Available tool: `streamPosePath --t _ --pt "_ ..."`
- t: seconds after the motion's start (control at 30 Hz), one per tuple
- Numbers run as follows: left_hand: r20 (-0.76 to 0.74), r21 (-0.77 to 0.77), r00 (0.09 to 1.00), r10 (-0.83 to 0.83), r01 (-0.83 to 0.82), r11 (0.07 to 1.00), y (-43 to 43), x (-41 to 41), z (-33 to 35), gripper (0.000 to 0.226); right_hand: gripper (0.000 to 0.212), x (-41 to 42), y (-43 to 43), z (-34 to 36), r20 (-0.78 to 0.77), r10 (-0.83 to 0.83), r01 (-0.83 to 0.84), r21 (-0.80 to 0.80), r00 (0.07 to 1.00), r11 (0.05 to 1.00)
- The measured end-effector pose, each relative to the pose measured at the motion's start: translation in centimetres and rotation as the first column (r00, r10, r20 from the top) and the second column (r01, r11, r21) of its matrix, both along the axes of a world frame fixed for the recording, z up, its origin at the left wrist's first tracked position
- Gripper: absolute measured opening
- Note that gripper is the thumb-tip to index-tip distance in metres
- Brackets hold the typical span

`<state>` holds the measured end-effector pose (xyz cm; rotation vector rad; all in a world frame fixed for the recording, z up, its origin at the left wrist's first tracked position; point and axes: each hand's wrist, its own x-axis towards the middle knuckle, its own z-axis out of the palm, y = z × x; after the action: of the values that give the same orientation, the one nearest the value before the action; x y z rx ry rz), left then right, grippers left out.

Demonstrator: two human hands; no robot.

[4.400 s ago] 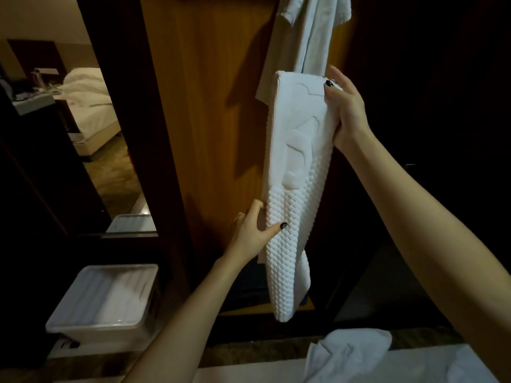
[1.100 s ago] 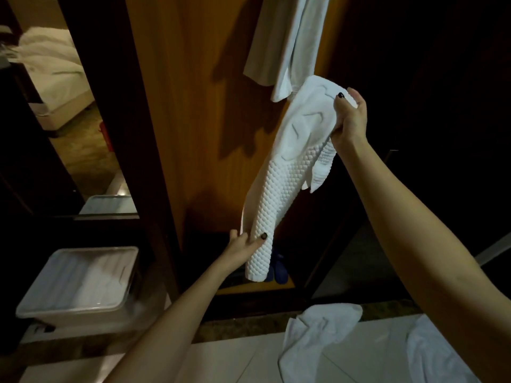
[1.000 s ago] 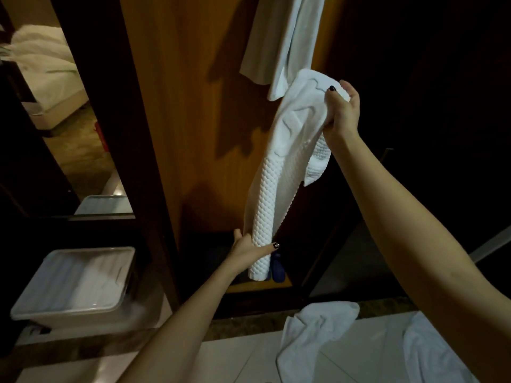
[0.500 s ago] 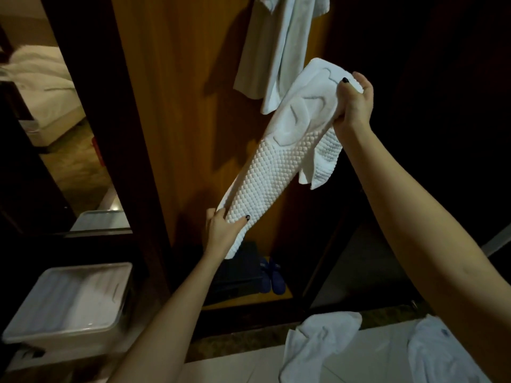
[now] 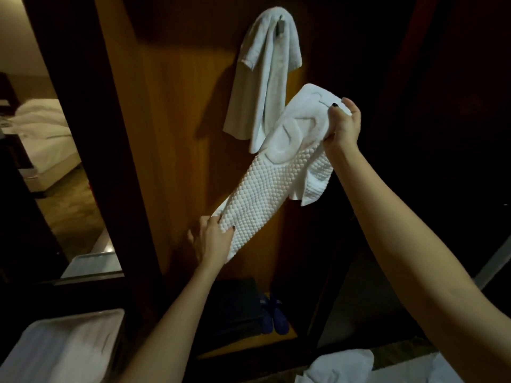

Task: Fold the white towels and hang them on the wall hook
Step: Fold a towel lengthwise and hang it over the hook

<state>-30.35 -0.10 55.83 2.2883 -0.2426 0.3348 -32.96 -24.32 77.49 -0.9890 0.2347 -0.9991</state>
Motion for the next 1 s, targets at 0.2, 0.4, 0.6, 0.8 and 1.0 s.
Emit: streamPosePath --t 0.2,0.4,0.6,0.8,1.0 --pt "-0.046 -0.305 0.963 -0.265 0.239 0.922 4.0 2.3 -1.4 0.021 0.031 -0.9 -1.8 0.2 -0.017 -0.007 0.006 -0.011 1.0 1.0" --pt "-0.295 -0.5 0.801 -0.52 0.335 0.799 7.1 3.5 -1.6 0.027 0.031 -1.5 -2.4 -0.2 -0.077 -0.007 0.005 -0.026 0.997 1.0" --pt "-0.321 -0.67 0.655 -0.684 0.353 0.653 8.7 4.3 -0.7 0.034 0.029 -1.7 -2.7 0.0 -0.063 0.006 -0.007 -0.012 0.998 1.0" --pt "-0.391 -0.685 0.555 -0.735 0.358 0.634 9.8 3.7 -1.7 0.03 0.029 -1.6 -2.8 0.6 -0.075 -0.015 0.013 -0.033 0.997 0.999" --pt "-0.253 -0.773 0.839 -0.481 0.124 0.622 8.9 4.4 -1.4 0.006 0.032 -1.5 -3.4 0.3 -0.078 0.005 -0.006 -0.009 0.997 1.0"
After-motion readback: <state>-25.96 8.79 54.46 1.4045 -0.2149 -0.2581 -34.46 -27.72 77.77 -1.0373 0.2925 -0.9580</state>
